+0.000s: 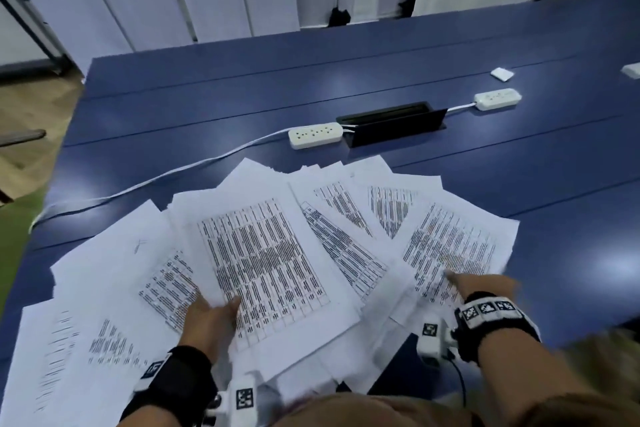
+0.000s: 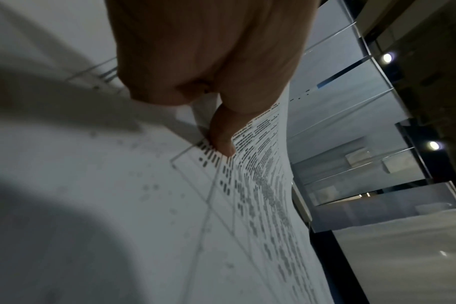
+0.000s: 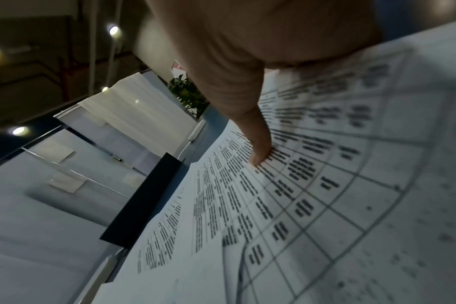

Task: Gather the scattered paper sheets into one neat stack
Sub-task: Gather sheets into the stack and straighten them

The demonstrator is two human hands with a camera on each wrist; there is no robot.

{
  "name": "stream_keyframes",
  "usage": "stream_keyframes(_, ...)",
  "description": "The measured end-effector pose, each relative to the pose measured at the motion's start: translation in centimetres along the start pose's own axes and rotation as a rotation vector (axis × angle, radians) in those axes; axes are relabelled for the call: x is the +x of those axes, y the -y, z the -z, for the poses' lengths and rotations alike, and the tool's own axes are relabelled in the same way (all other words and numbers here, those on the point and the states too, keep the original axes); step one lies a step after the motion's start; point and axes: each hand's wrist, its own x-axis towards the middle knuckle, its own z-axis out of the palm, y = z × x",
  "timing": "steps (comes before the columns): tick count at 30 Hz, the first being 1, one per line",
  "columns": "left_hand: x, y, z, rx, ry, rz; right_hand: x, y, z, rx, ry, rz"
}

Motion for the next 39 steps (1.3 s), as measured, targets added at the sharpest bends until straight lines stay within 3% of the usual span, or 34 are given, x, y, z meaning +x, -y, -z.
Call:
stream_keyframes(3,-0.2,1.2,-0.6,0.055,0.011,0.063,0.1,-0.4,0.3,0.180,-0.063,0.057)
stream_keyframes(5,-0.3,1.5,-0.9,0.068,-0.002,0.076,-1.0,-0.3,0.6,0.345,-0.220,0.218)
stream_keyframes(7,-0.3,1.6,-0.9,0.087,-0.016,0.071,-1.4,0.0,1.0,0.483,-0.249,0.418)
stream_keyframes(10,-0.6,1.4,-1.2,0.101,-0.024,0.055,0.4,0.8,1.0,0.522,-0.112,0.574)
stream_keyframes(14,-1.5,1.2,-2.0,0.114,-0.005,-0.003,0.3,3.6,1.1,0.331,0.192,0.695)
stream_keyframes(17,-1.5,1.2,-2.2,0.106,0.004,-0.005,-1.3,6.2,-0.2,0.151,0.374,0.753)
stream_keyframes(23,-1.6,1.7,-2.7,0.119,-0.018,0.011,-8.0,8.9,-2.2,-0.084,0.561,0.899)
stream_keyframes(29,-3.2,0.8,-4.2,0.138,0.031,0.000,-12.5,8.2,-3.9,-0.135,0.742,0.890)
stream_keyframes(35,-3.6,-0.3,-5.6,0.144,0.159,0.013,-12.8,6.9,-5.5,-0.050,0.912,0.897)
stream_keyframes(39,-2.9,-1.1,-4.1,0.226,0.083,-0.016,-11.8,6.6,-5.0,0.144,0.926,0.788)
